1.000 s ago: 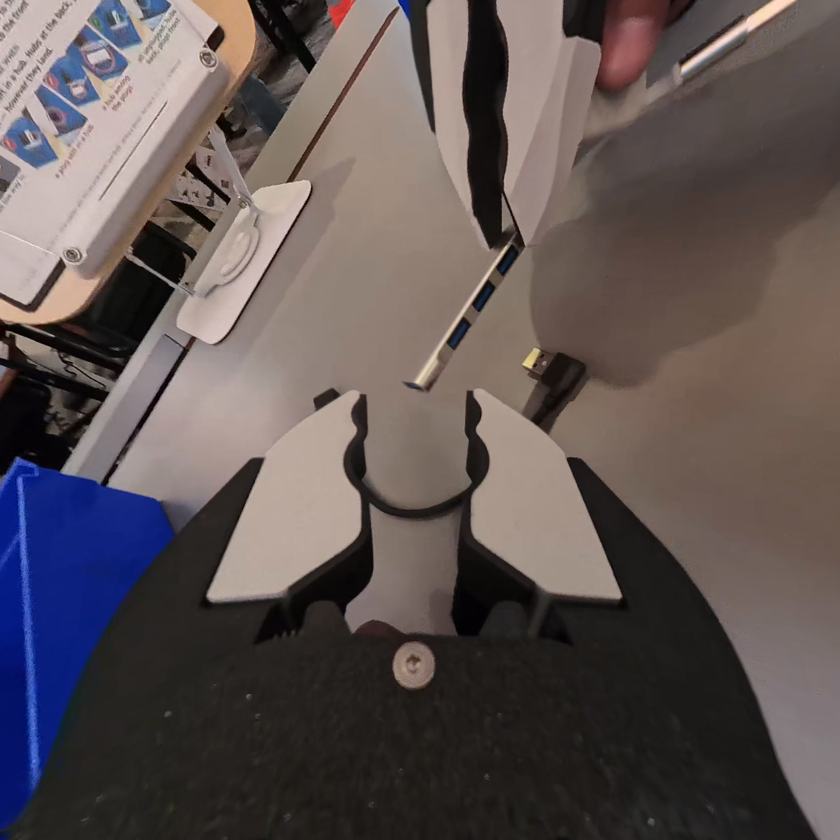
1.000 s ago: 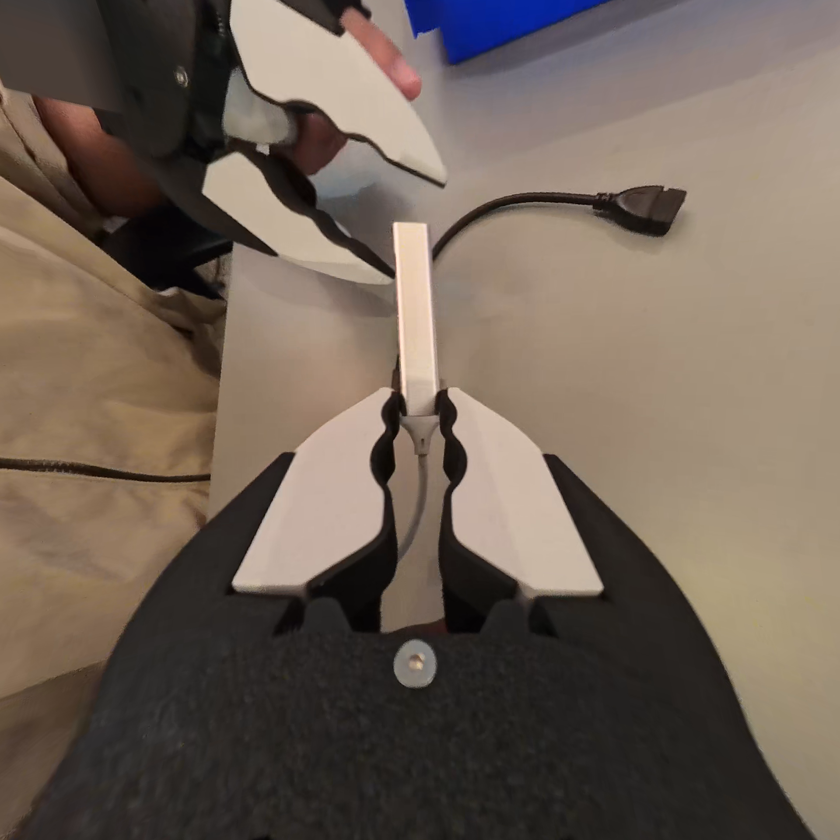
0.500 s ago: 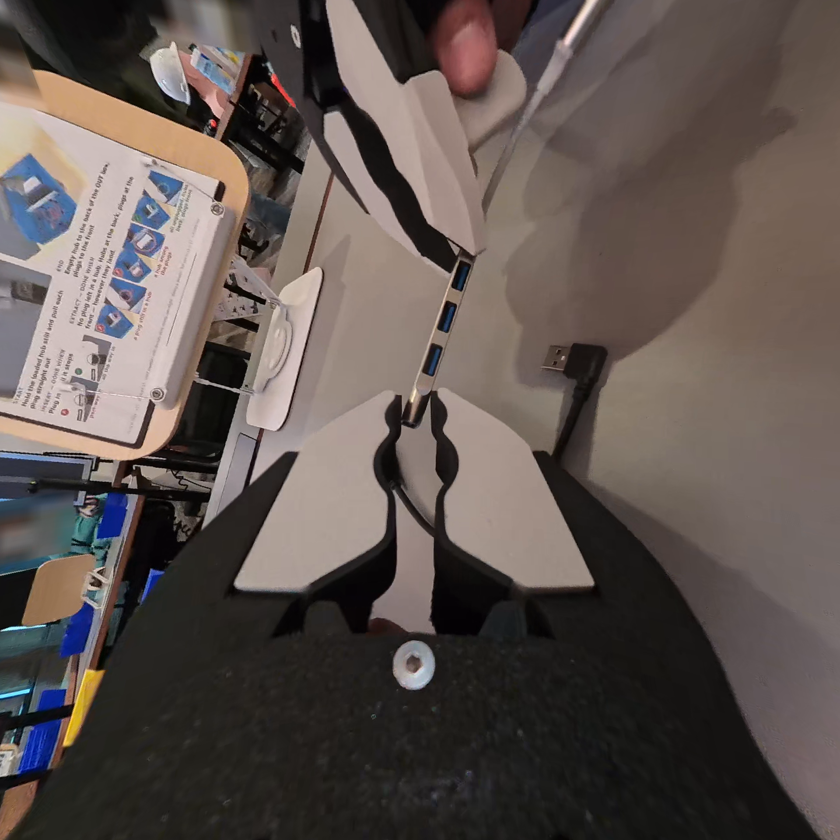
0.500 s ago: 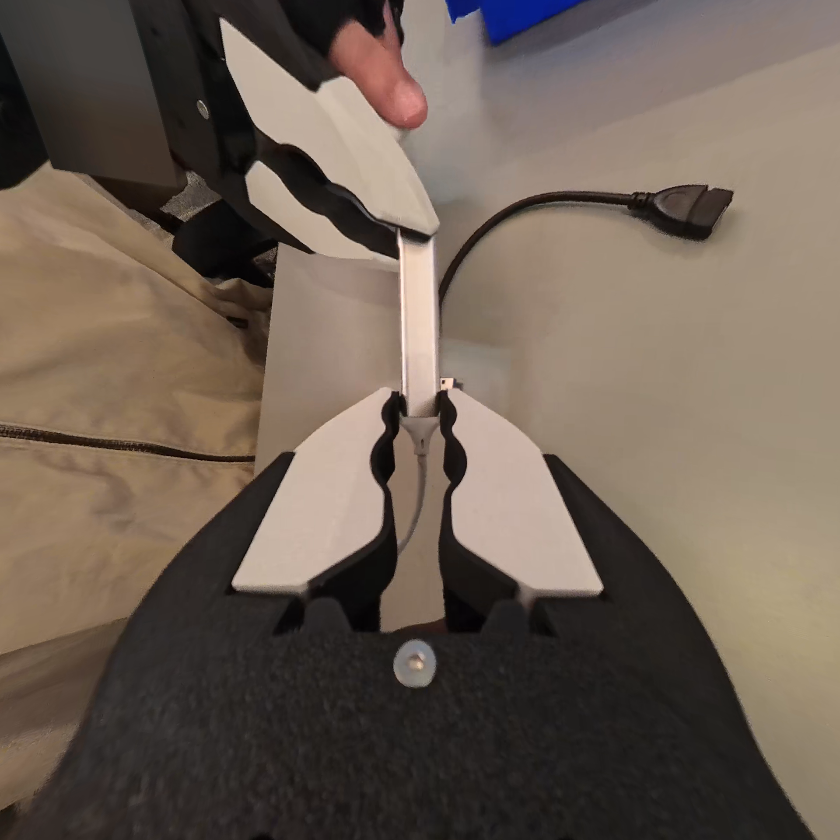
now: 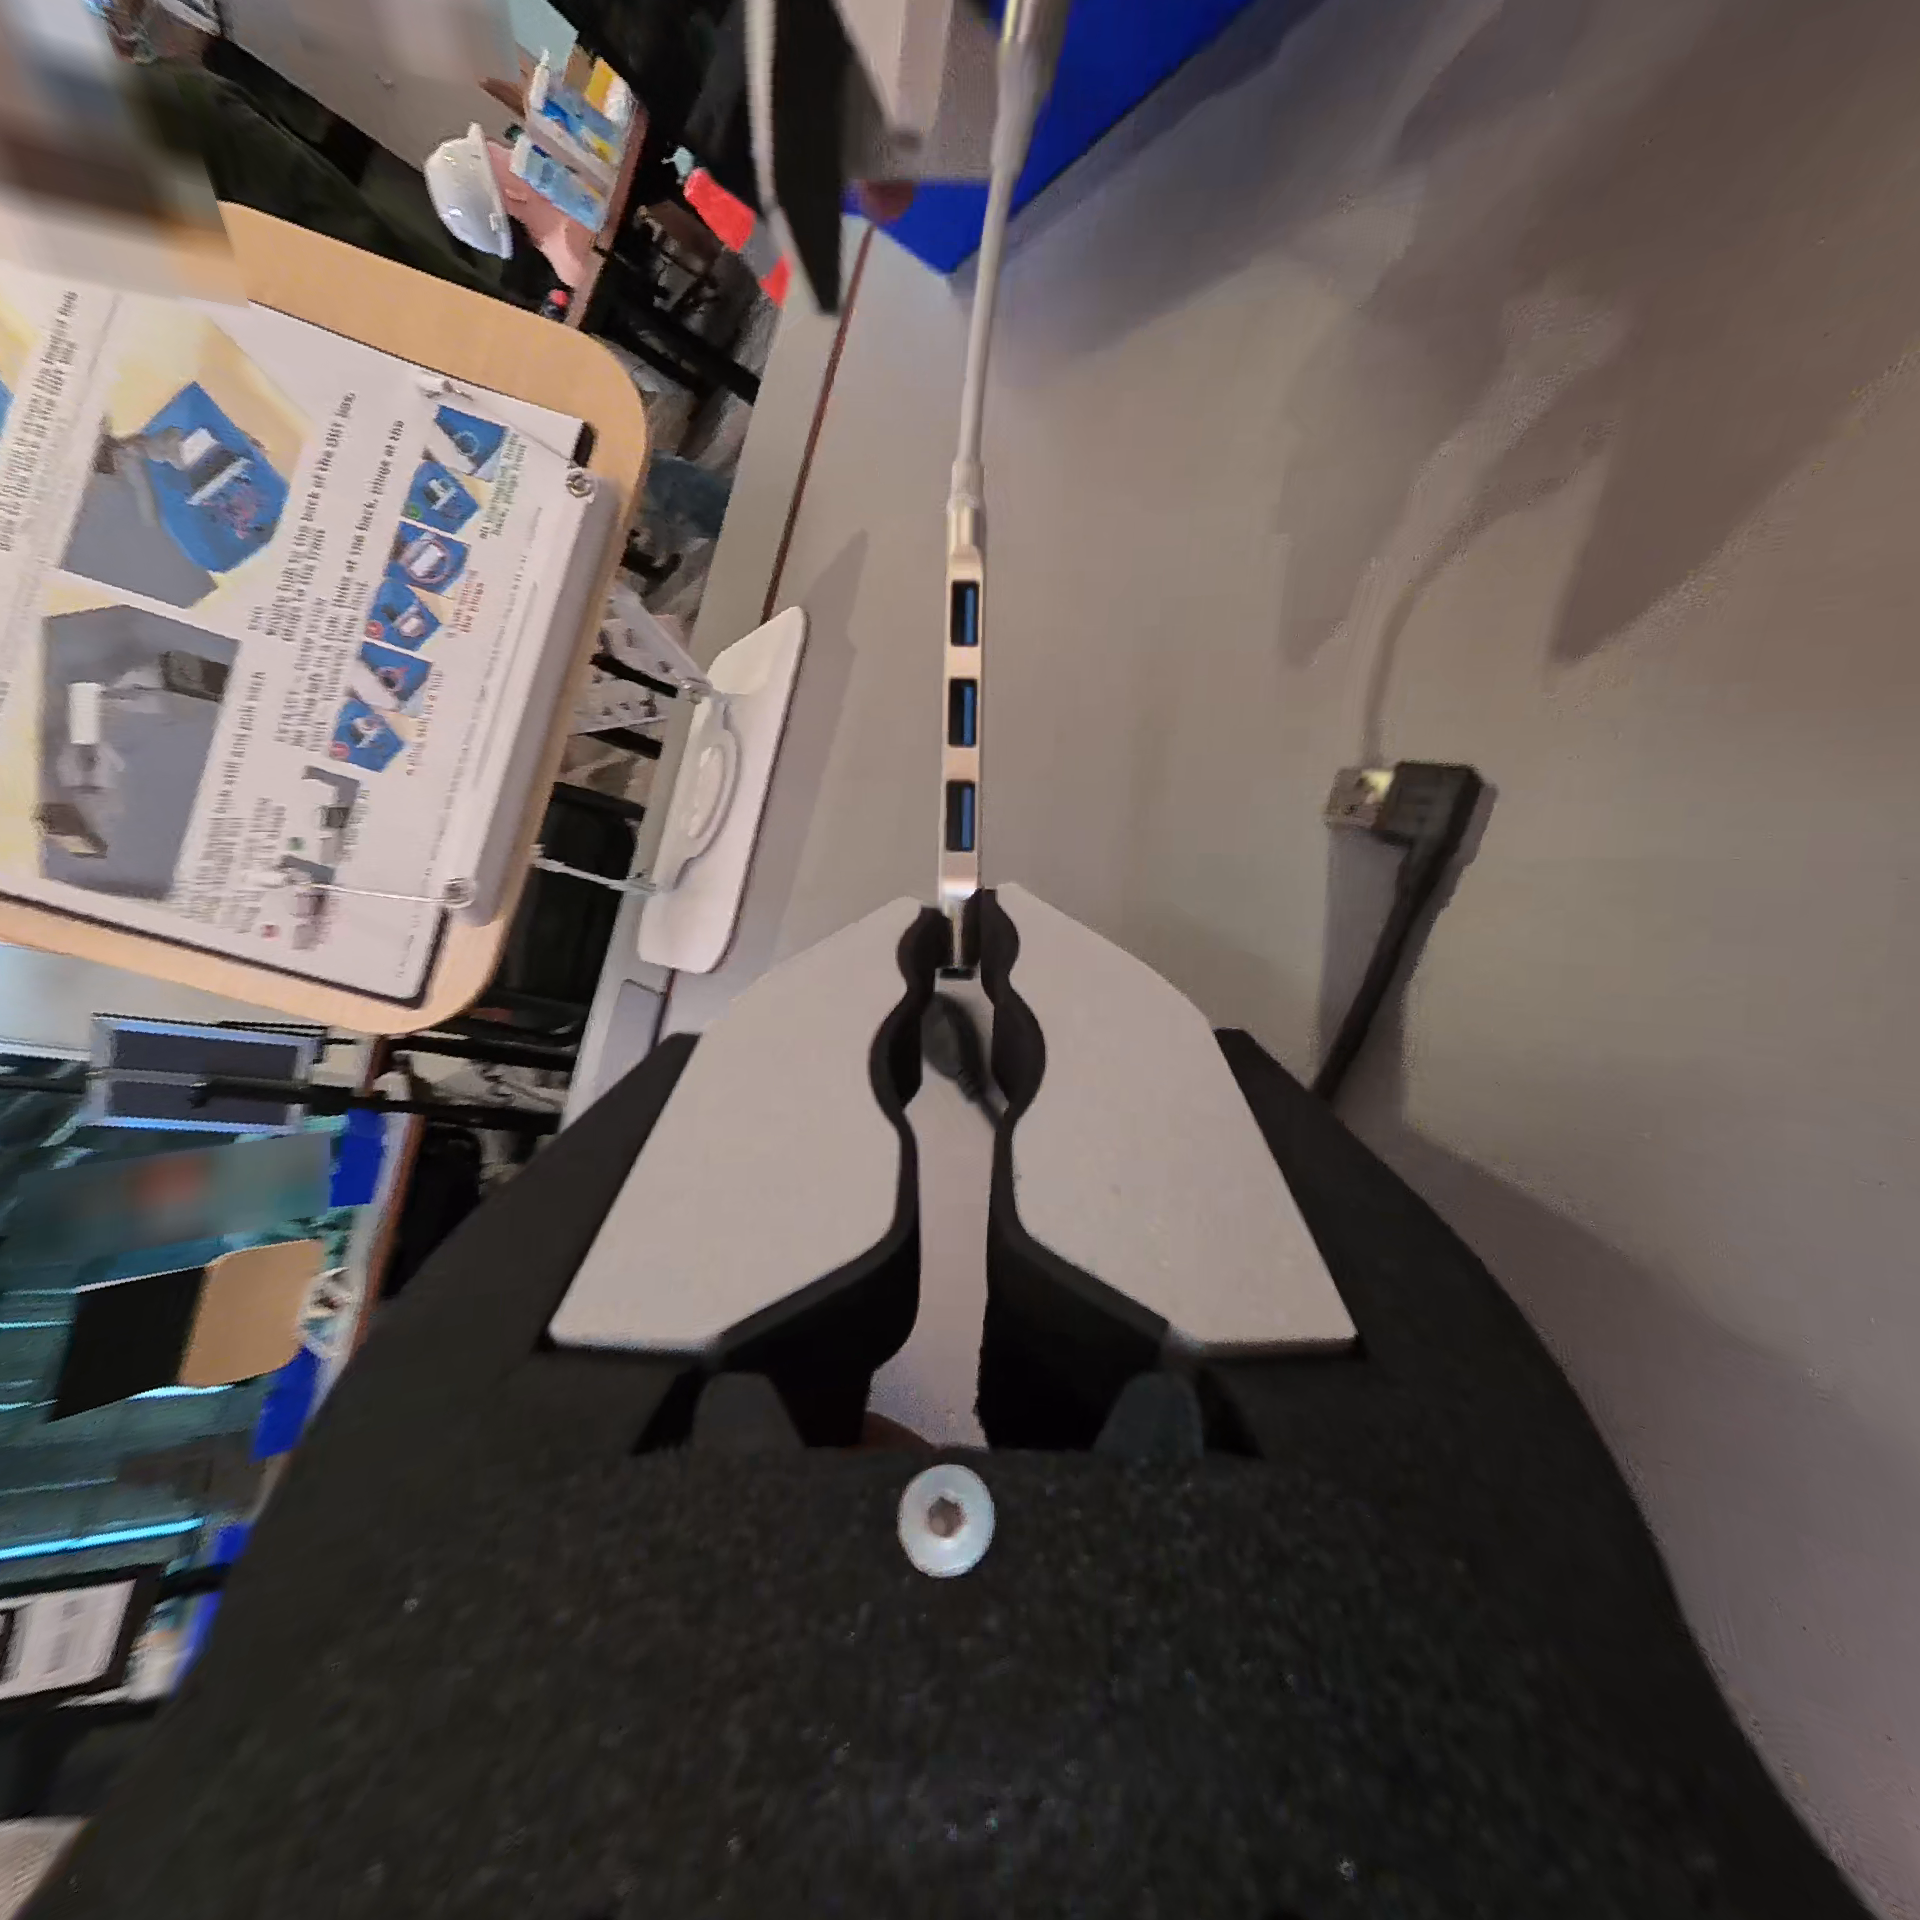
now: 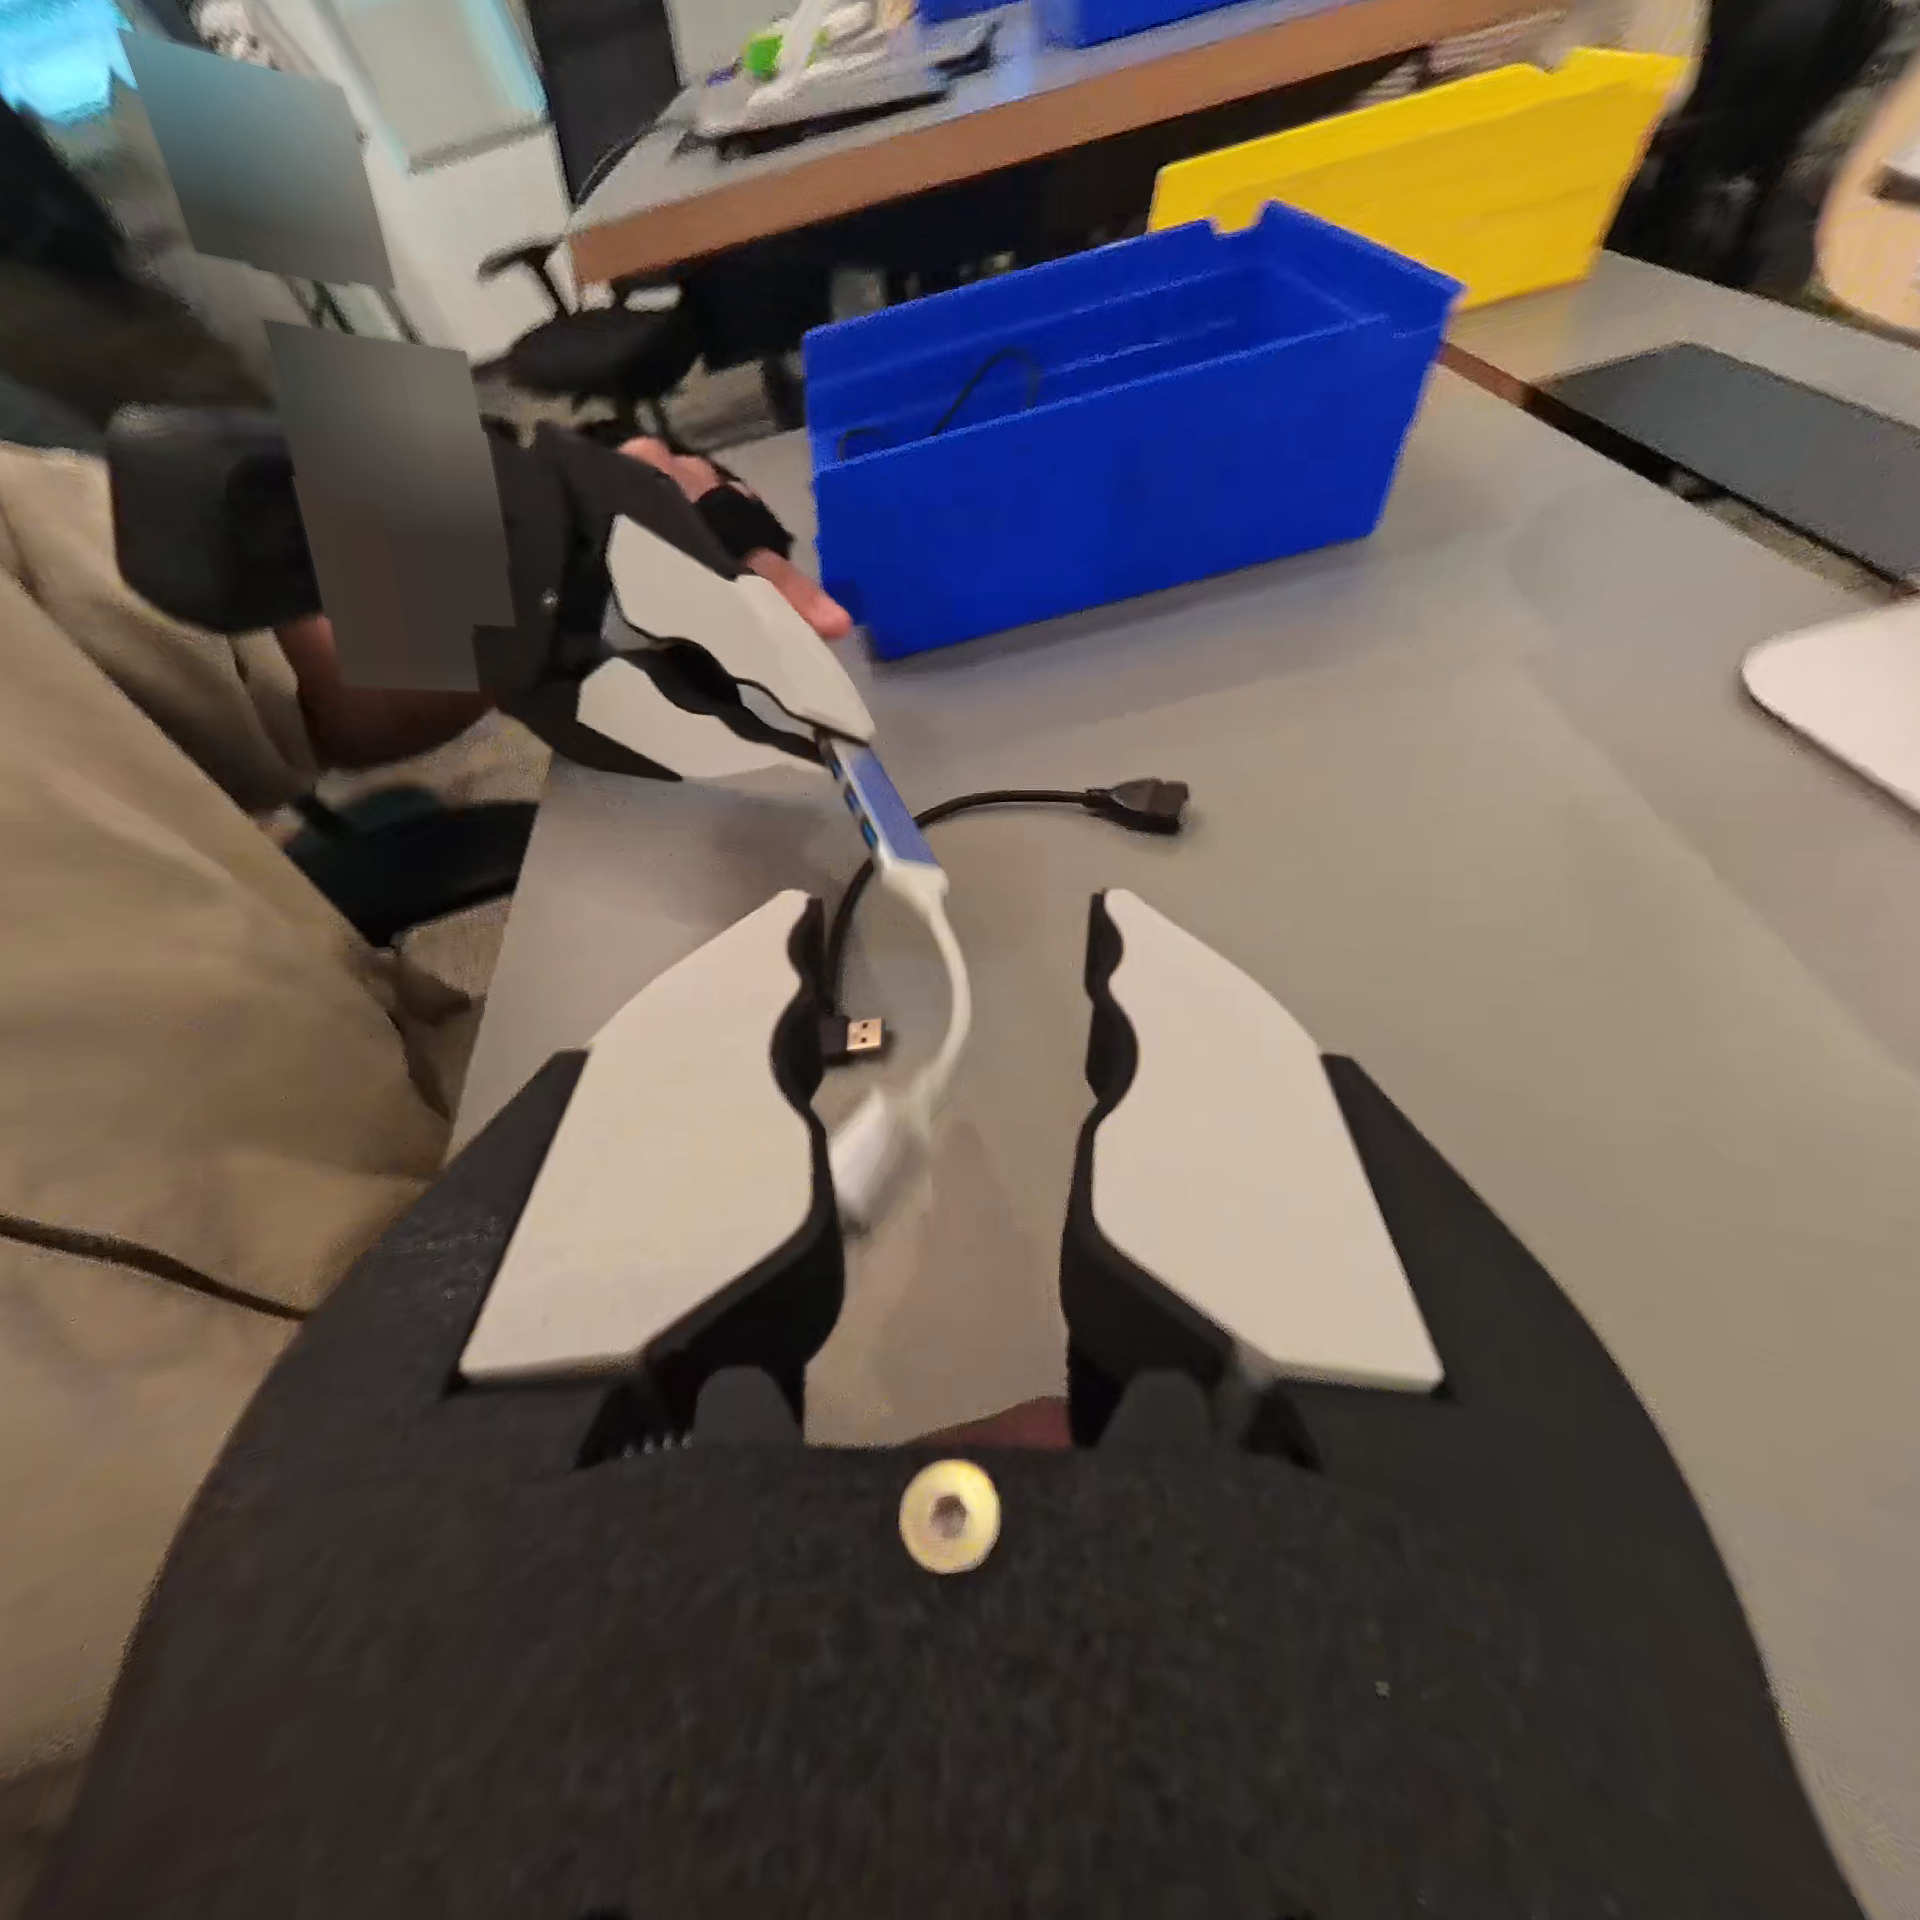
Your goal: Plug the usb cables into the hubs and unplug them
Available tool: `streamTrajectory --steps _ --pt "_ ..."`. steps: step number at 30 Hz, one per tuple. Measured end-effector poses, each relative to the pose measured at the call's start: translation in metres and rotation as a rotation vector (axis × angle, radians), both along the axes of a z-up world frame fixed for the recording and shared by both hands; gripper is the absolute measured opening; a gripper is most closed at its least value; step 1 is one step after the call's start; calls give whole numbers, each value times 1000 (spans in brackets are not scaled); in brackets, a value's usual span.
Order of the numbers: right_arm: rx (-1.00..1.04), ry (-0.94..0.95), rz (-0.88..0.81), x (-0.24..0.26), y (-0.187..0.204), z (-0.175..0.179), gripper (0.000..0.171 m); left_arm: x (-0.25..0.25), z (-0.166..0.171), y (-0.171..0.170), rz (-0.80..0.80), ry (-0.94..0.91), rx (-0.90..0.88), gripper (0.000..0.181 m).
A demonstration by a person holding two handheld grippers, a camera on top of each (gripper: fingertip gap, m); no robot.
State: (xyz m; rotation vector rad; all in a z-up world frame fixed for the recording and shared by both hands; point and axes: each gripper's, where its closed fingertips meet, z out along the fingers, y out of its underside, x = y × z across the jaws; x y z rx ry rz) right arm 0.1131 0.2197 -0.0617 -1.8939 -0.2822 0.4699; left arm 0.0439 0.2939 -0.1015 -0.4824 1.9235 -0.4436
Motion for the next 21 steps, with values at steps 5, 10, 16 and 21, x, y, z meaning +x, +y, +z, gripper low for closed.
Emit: streamTrajectory --steps 5,10,16,21 --pt "32 265 -146 -2 -20 -8 54 -4 11 22 38 -10 39 8" --pt "124 268 -251 -10 -20 -21 50 -5 25 38 66 -35 40 7" --pt "157 486 -168 -28 6 -2 48 -1 32 21 30 -70 68 7" --pt "238 448 -160 -36 28 17 47 4 37 8 7 -101 23 8"
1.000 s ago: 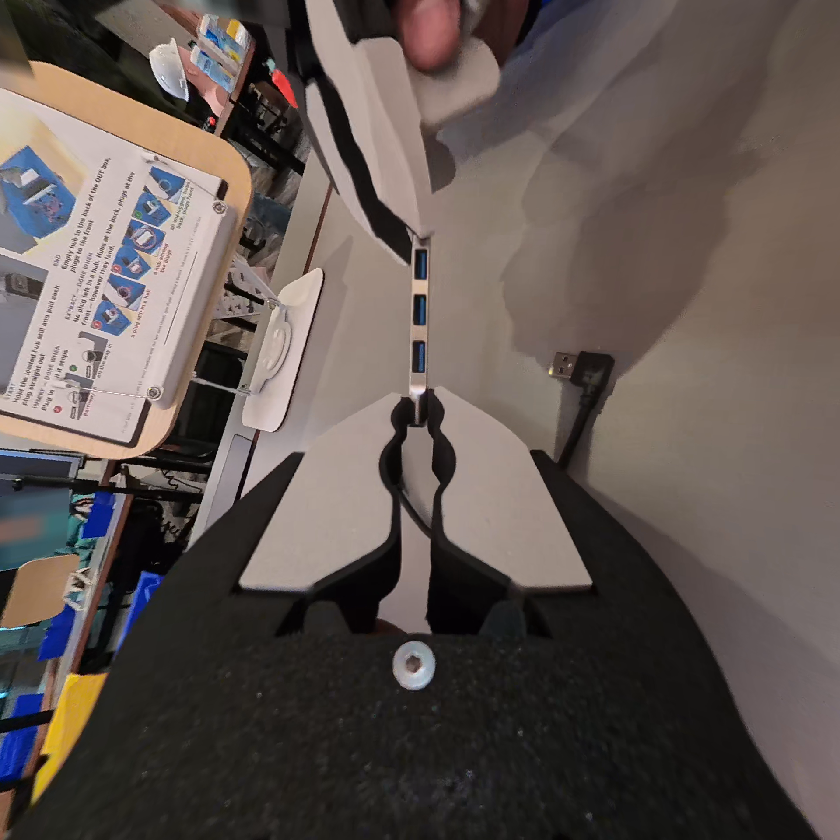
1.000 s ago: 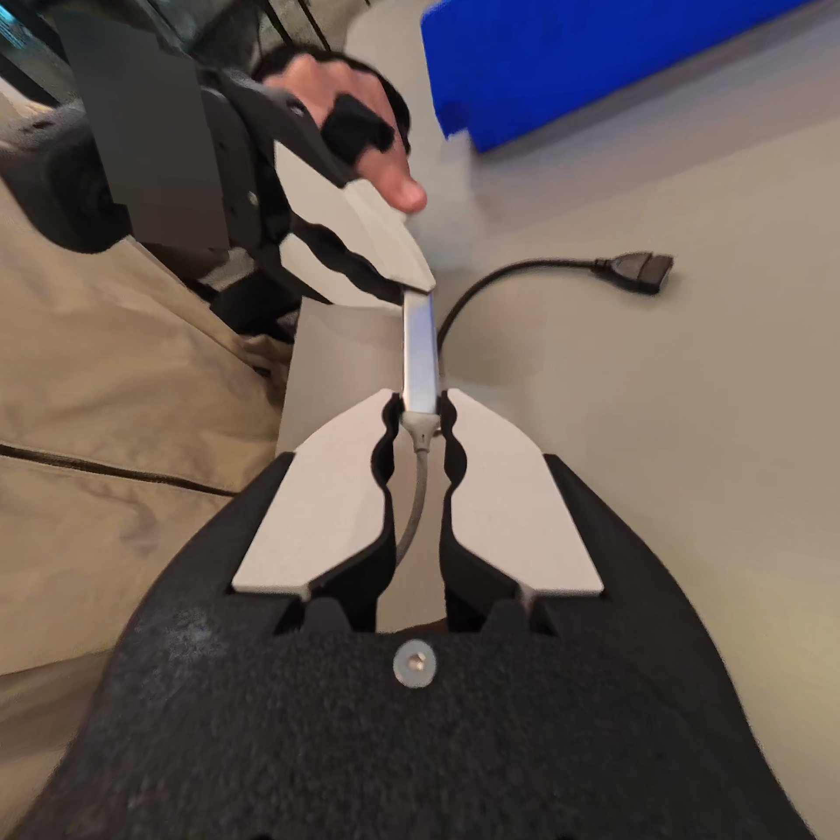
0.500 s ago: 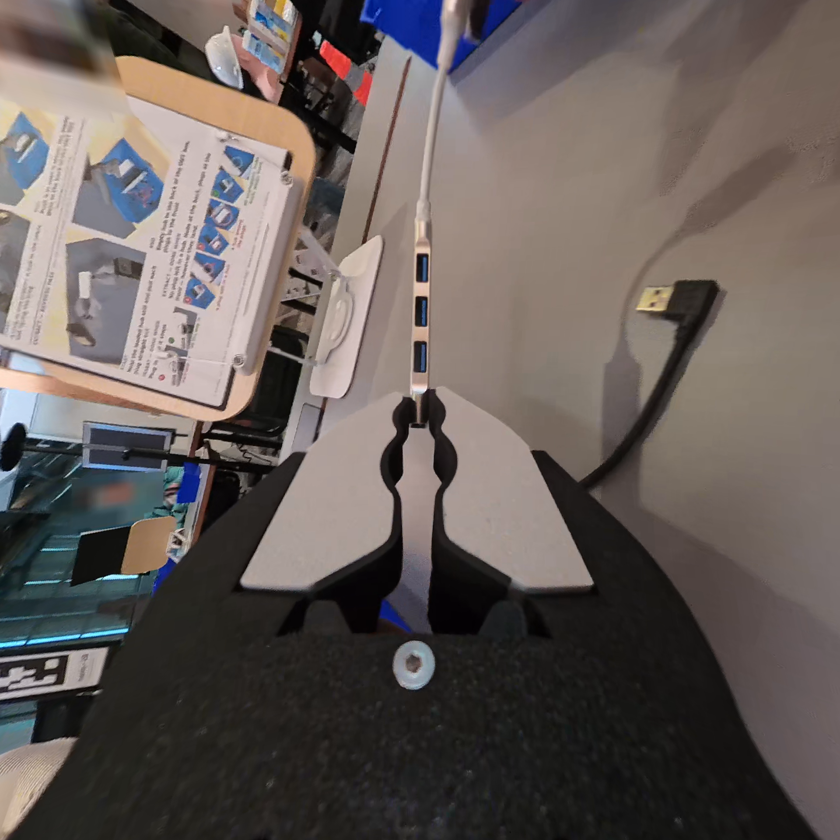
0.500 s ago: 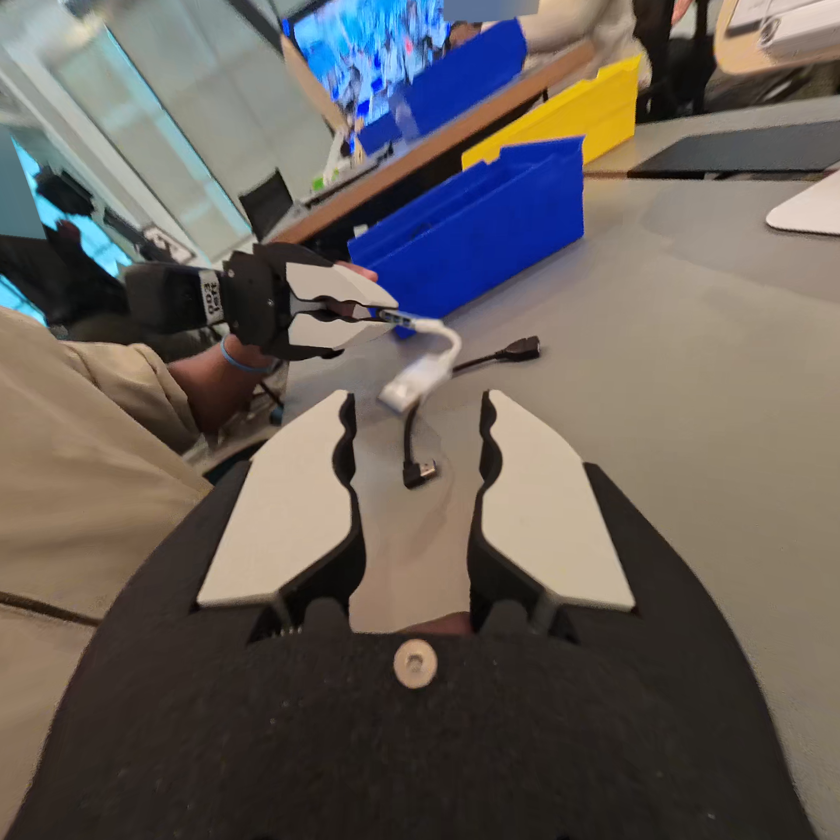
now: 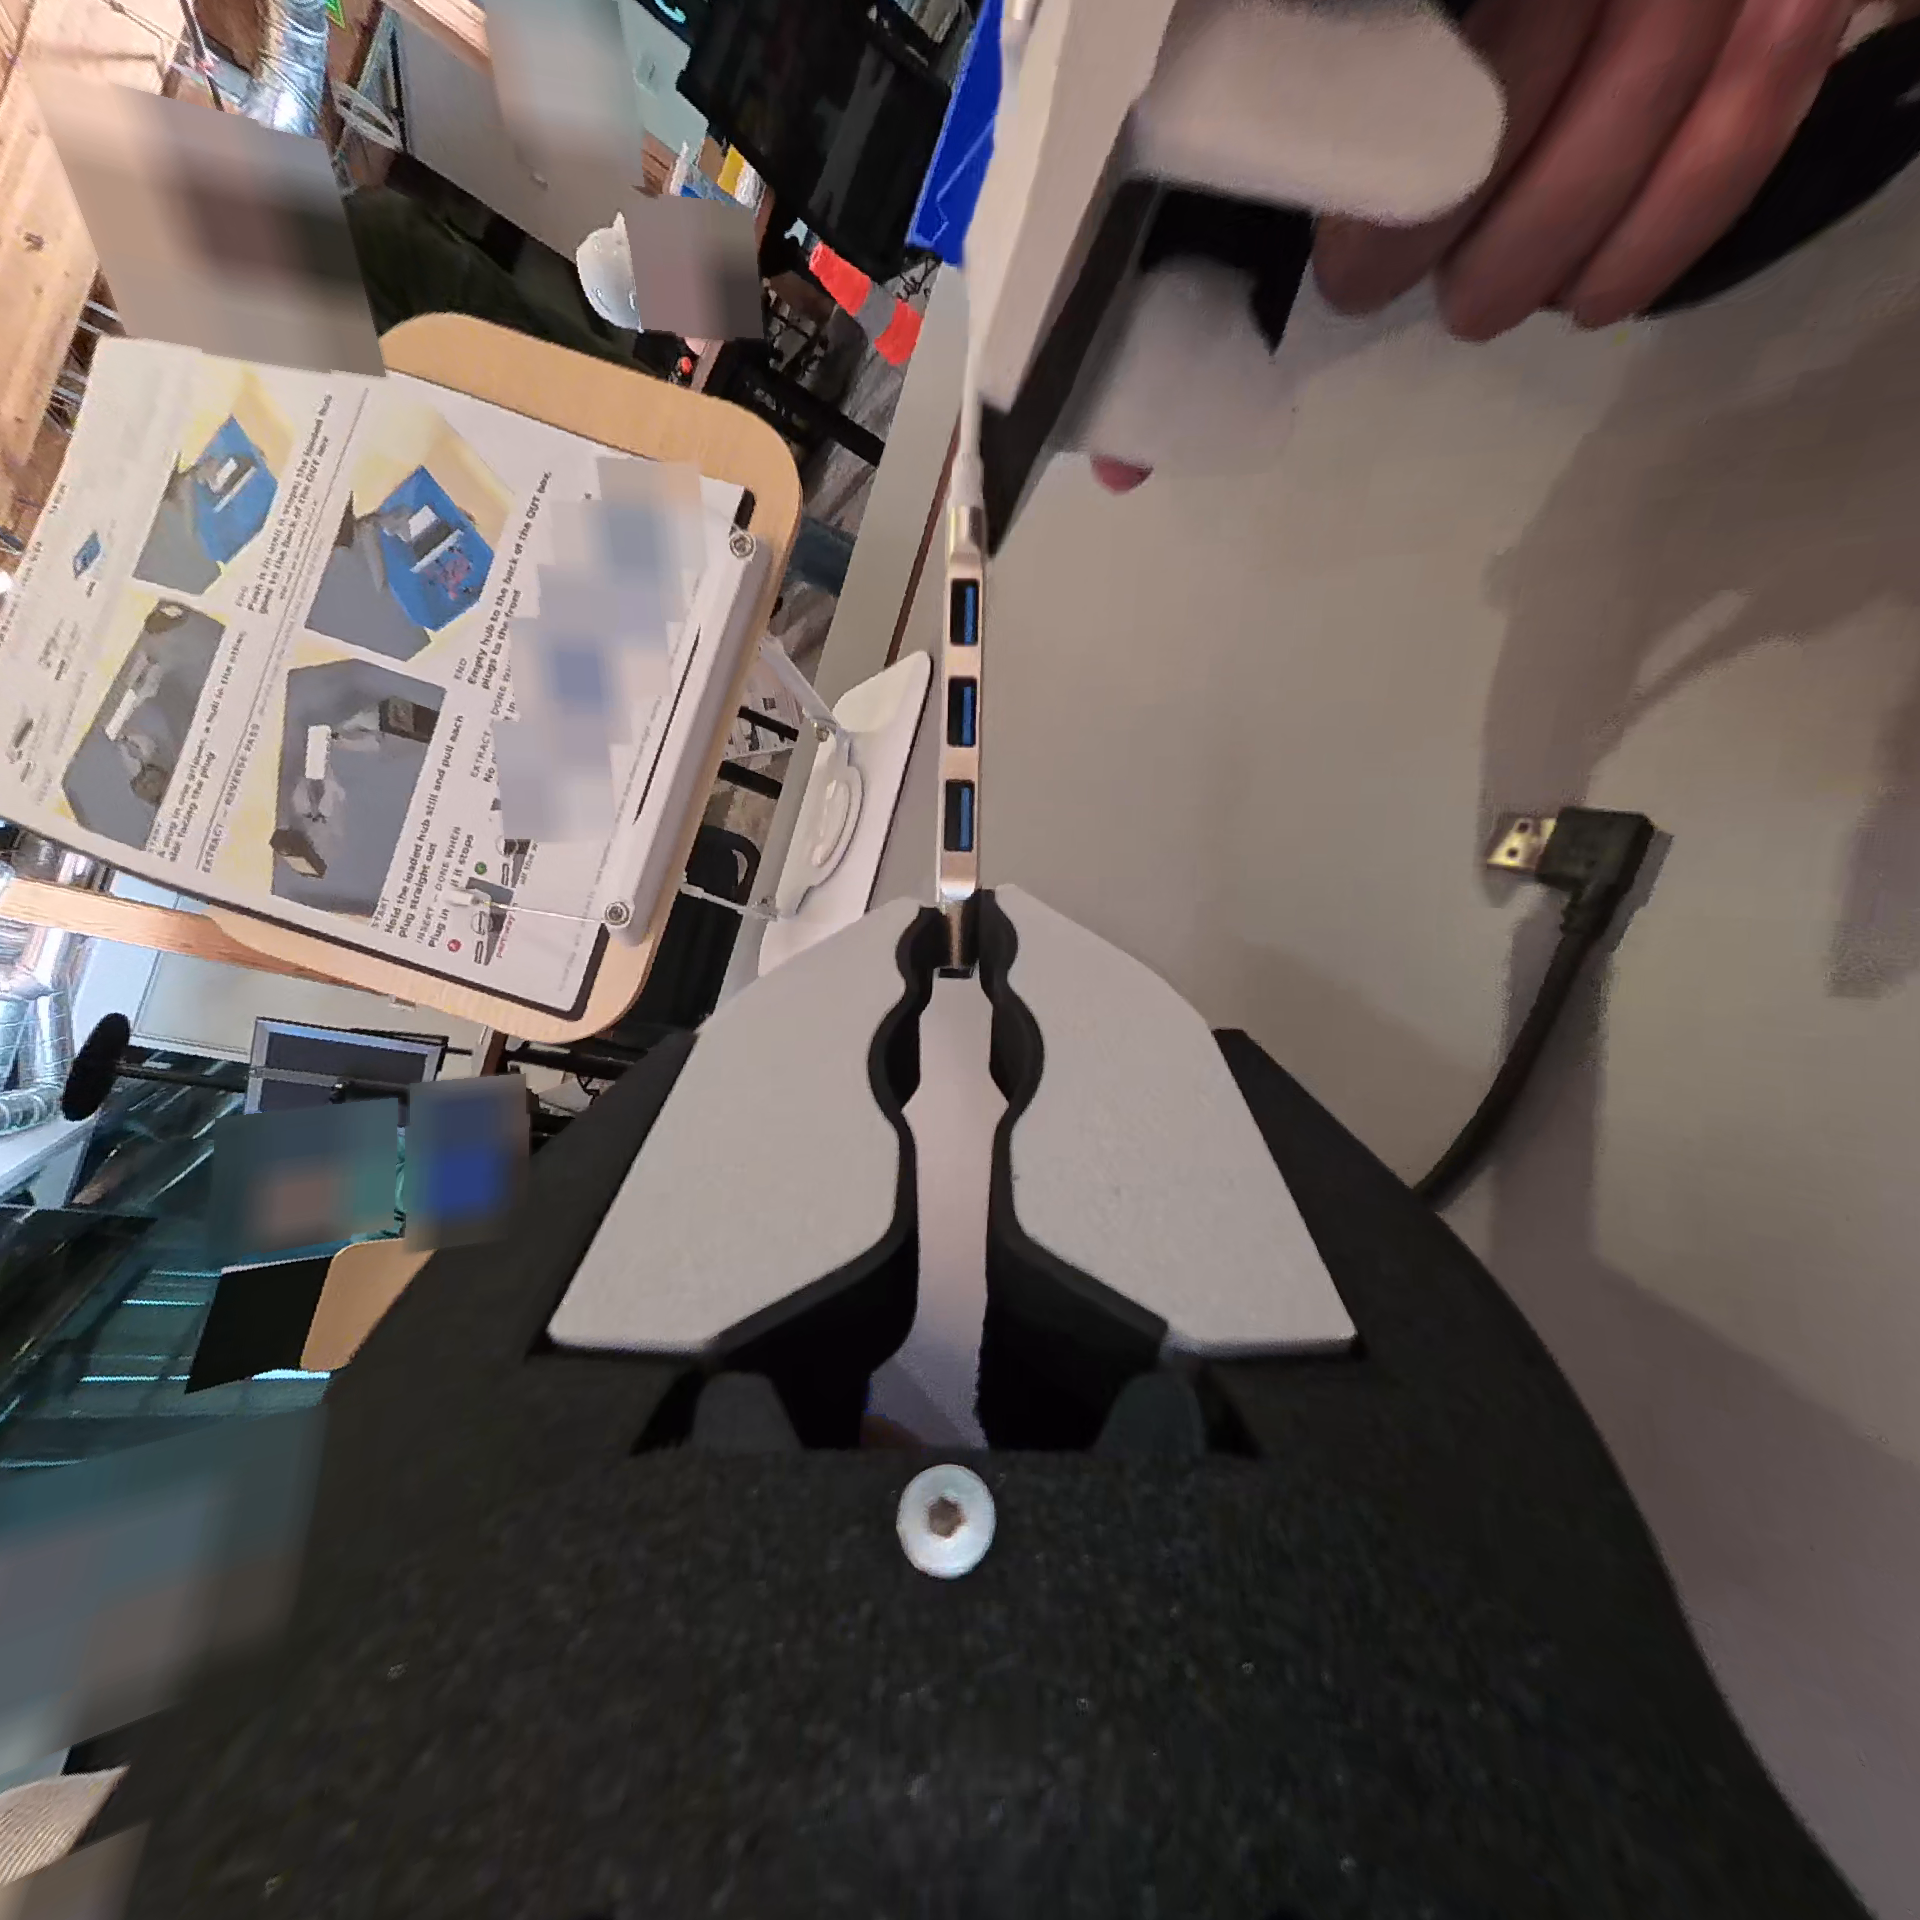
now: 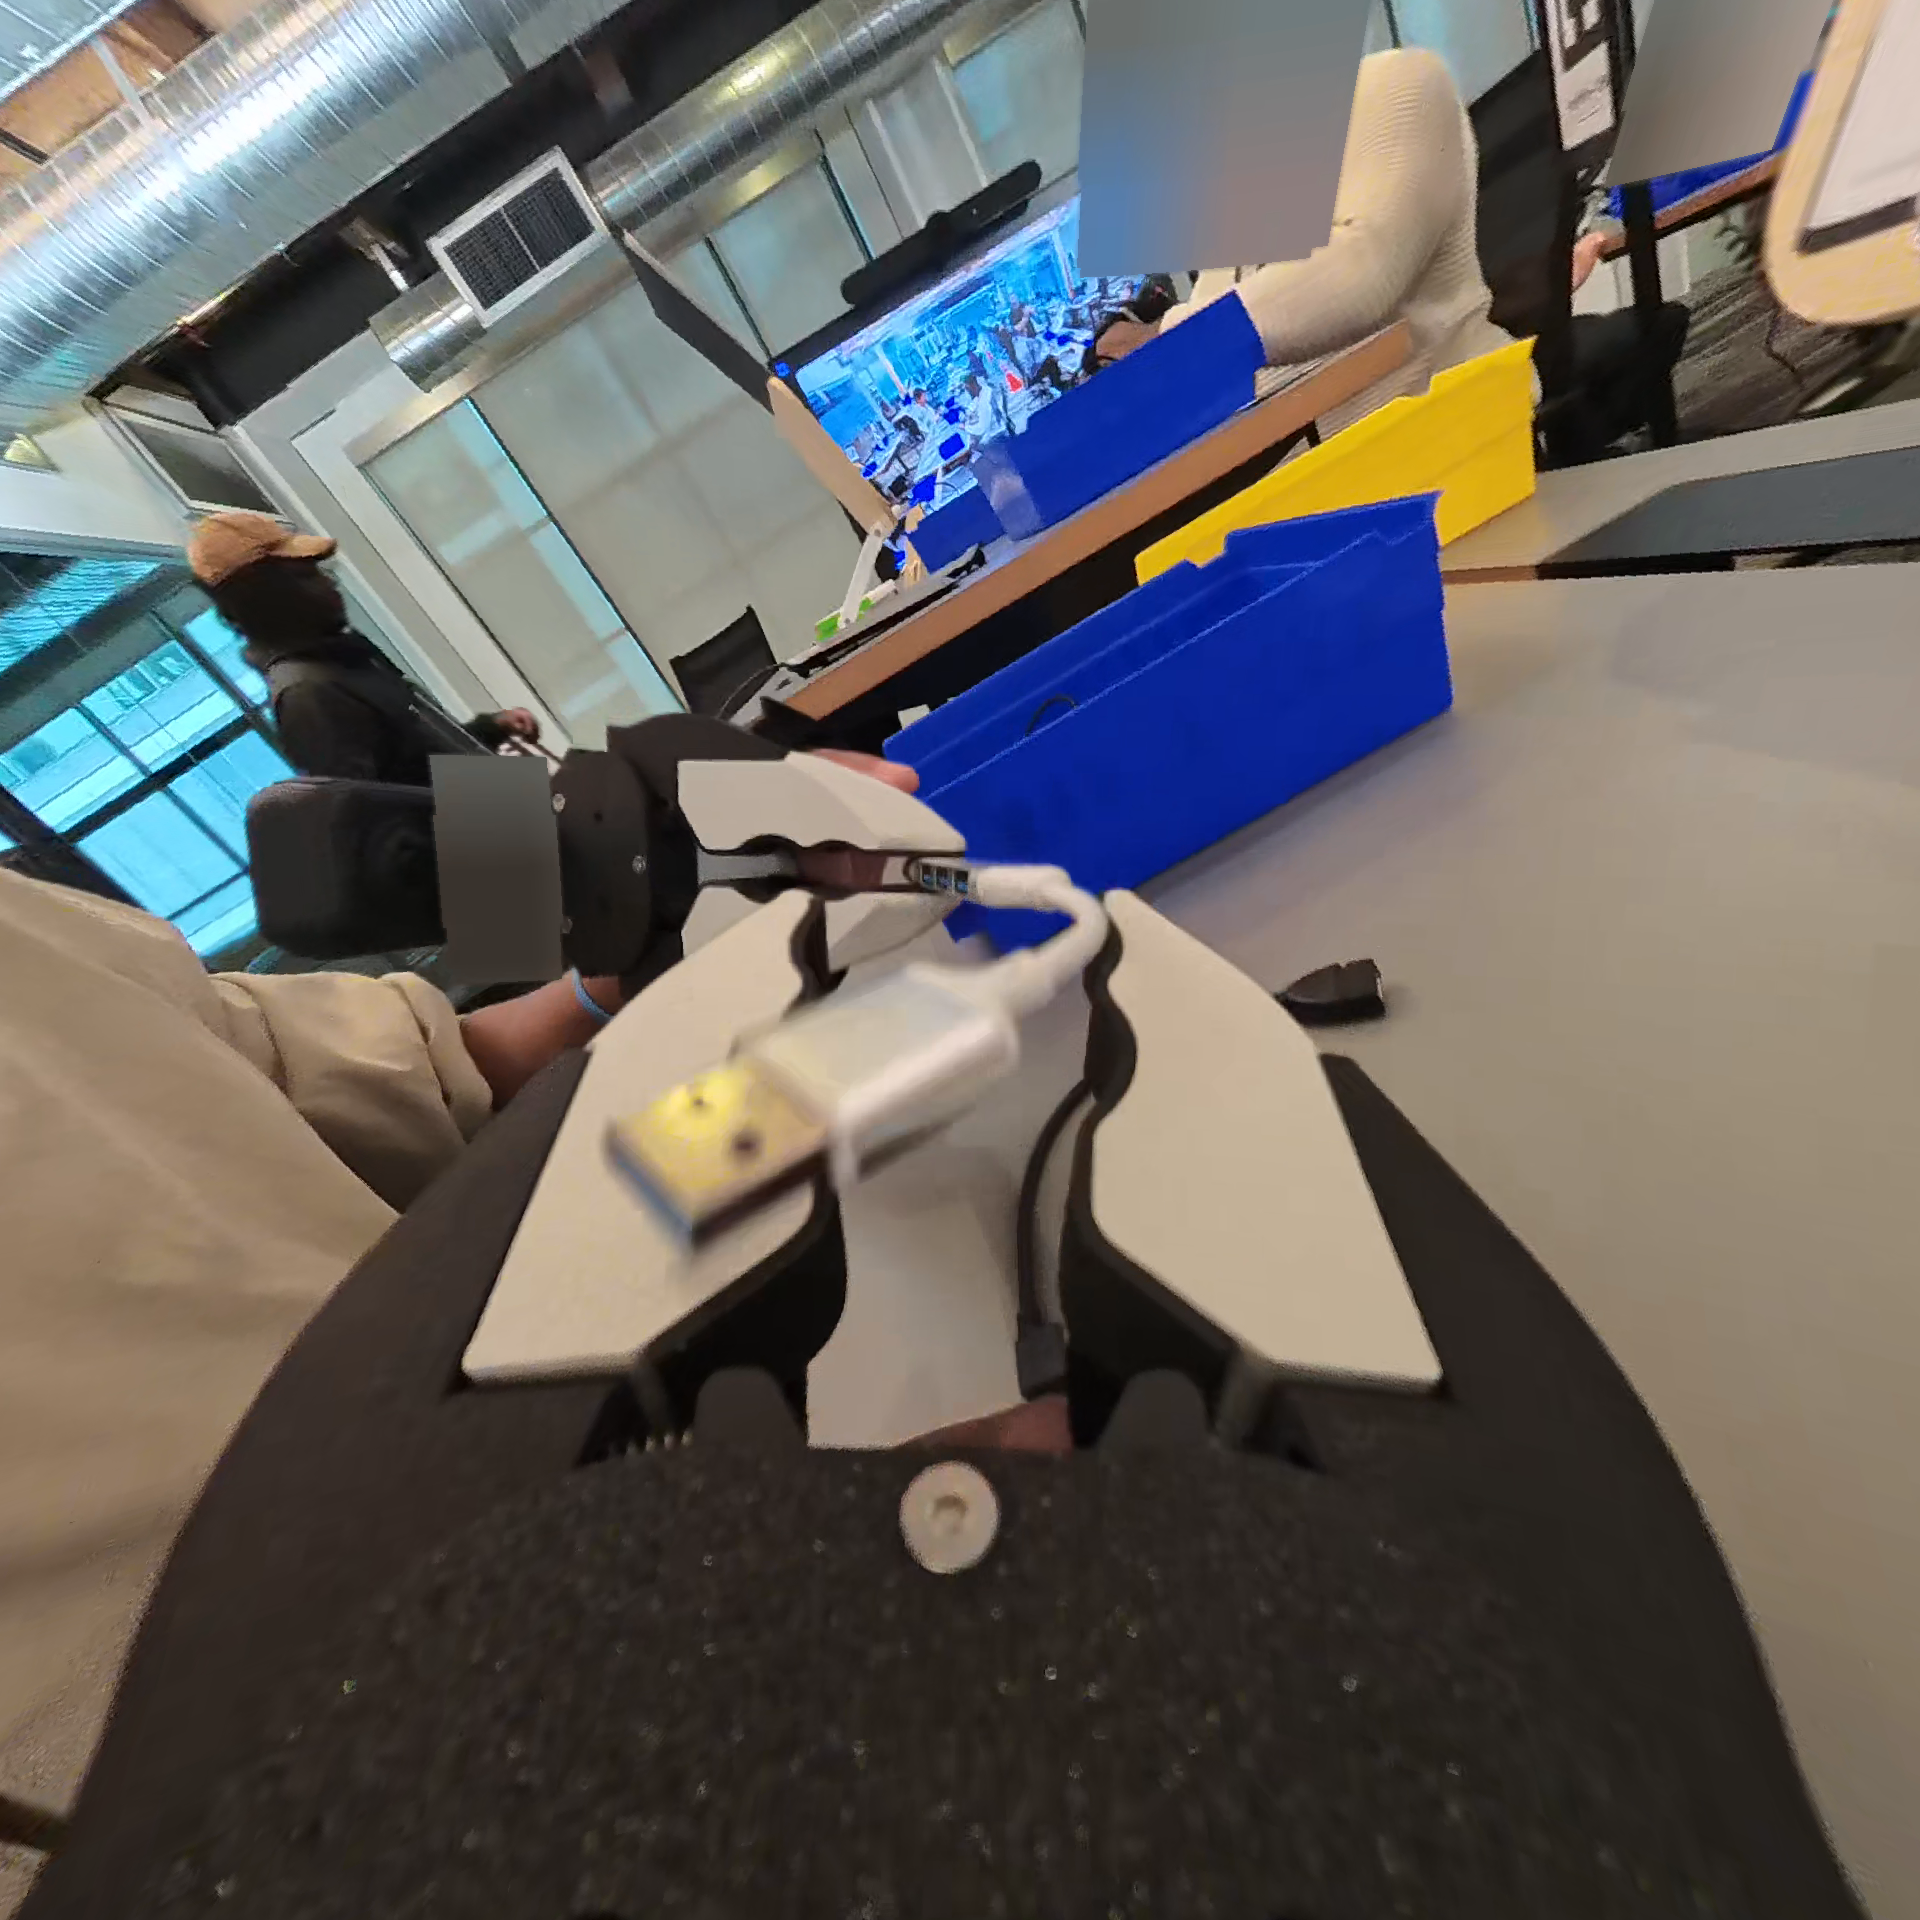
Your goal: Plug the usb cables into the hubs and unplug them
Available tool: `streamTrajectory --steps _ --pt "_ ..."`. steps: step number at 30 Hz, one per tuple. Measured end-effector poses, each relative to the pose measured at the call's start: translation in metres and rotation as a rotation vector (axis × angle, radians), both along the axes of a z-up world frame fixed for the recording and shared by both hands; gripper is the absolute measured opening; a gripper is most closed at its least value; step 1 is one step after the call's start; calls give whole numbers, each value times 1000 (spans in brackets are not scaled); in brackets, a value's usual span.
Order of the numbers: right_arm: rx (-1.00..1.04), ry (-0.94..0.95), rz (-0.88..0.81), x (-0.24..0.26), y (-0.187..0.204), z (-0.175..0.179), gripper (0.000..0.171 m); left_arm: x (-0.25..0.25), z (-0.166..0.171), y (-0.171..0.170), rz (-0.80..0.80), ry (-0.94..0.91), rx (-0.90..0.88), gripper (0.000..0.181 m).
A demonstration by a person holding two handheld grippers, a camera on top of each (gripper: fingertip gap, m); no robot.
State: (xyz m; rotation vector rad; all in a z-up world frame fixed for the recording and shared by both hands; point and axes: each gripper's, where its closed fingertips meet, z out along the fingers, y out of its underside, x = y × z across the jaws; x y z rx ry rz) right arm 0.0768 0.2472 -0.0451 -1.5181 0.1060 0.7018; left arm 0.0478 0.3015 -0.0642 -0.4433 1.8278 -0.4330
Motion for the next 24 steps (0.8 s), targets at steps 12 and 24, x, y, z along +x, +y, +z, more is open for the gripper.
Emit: streamTrajectory --steps 12,24 --pt "68 -7 47 1 5 5 19 4 6 -15 -49 -10 -35 8" --pt "33 -7 159 1 -6 2 19 2 9 -21 -81 6 -1 8"
